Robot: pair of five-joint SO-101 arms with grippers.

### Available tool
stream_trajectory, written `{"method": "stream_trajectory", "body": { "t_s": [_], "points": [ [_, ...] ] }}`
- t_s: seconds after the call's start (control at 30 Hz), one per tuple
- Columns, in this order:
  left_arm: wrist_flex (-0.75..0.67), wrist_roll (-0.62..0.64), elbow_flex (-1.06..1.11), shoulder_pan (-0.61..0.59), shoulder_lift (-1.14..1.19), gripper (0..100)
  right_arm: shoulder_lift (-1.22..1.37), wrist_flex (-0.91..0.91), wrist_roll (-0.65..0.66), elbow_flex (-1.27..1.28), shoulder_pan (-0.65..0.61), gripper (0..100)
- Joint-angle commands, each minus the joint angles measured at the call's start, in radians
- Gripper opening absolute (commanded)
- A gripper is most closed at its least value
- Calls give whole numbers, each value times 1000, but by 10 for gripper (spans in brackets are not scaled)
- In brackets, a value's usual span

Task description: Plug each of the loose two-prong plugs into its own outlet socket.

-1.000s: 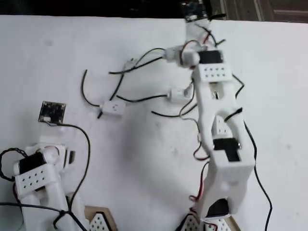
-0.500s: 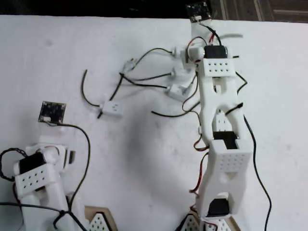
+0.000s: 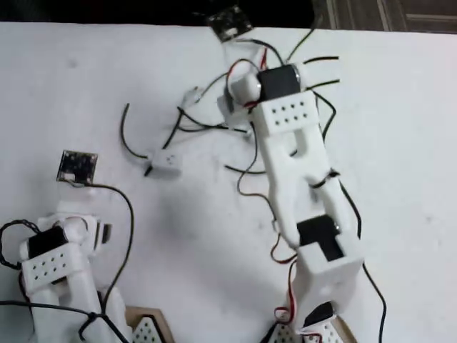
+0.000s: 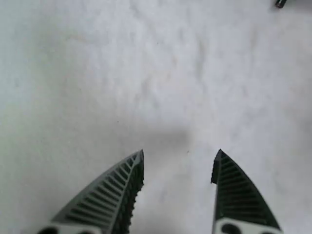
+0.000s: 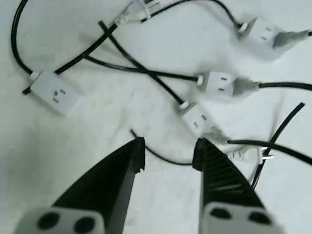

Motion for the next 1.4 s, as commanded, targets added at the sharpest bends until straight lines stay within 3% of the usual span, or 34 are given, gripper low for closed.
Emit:
{"method": "stream_trajectory", "body": {
  "t_s": [0.0, 0.3, 0.47, 0.7, 0.87, 1.0, 1.23, 1.37],
  "points": [
    [-17, -6, -5, 1, -18, 238, -96, 61, 9, -6, -19, 152],
    [-17, -14, -64, -4, -19, 234, -443, 58, 11, 468, -56, 152],
    [-11, -23, -178, 2, -16, 183, -674, 58, 11, 750, -58, 152],
    [106, -117, -358, 81, -10, 184, -885, 33, 11, 1108, -53, 150],
    [207, -229, -473, 176, -8, 181, -1035, -120, 11, 1329, -13, 9],
    [222, -351, -522, 257, 1, 181, -1136, -171, 11, 1445, 12, 15],
    [269, -451, -763, 364, 375, 190, -1171, -282, 11, 1533, 67, 19],
    [387, -543, -1028, 409, 682, 274, -1171, -360, 11, 1579, 113, 19]
  ]
}}
